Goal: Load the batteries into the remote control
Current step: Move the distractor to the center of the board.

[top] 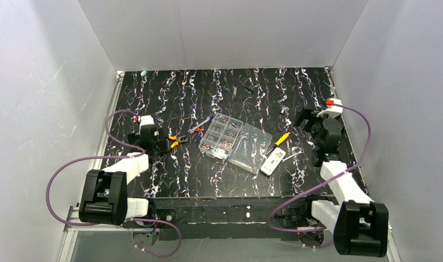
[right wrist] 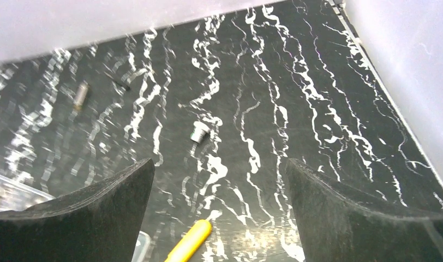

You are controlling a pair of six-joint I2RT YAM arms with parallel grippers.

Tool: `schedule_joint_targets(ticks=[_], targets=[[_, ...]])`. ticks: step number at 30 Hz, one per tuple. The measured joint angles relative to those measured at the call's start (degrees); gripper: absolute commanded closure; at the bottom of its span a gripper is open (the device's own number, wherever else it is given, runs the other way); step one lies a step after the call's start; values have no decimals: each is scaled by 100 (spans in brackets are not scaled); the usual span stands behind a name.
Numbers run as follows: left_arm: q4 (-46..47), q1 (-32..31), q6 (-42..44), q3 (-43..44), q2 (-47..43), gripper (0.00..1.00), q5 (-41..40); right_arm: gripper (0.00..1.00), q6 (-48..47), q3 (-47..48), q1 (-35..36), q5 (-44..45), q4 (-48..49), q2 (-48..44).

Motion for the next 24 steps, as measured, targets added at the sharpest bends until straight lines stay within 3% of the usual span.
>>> schedule_joint_targets(ticks=[4, 9, 13, 17, 20, 24], targets=[[-2013, 2, -411, 1147, -15, 0, -485, 2, 852, 686, 0, 70, -1128, -367], [-3982, 2, -918, 2496, -236, 1, -549, 2, 1506, 2186, 0, 133, -2949, 192], [-4830, 9, -1062, 2900, -691, 1, -258, 2, 1742, 2715, -2, -57, -3882, 544], [-5549, 103, -1314, 3250, -754, 0, -92, 16, 1930, 2914, -28, -623, -4546, 905], [-5980, 164, -1360, 3453, -761, 1, 109, 18, 2135, 2914, 42, -1008, -4743, 1062], [-6286, 177, -1357, 3543, -927, 1, 439, 20, 2337, 3261, 957, -833, -5121, 1534]])
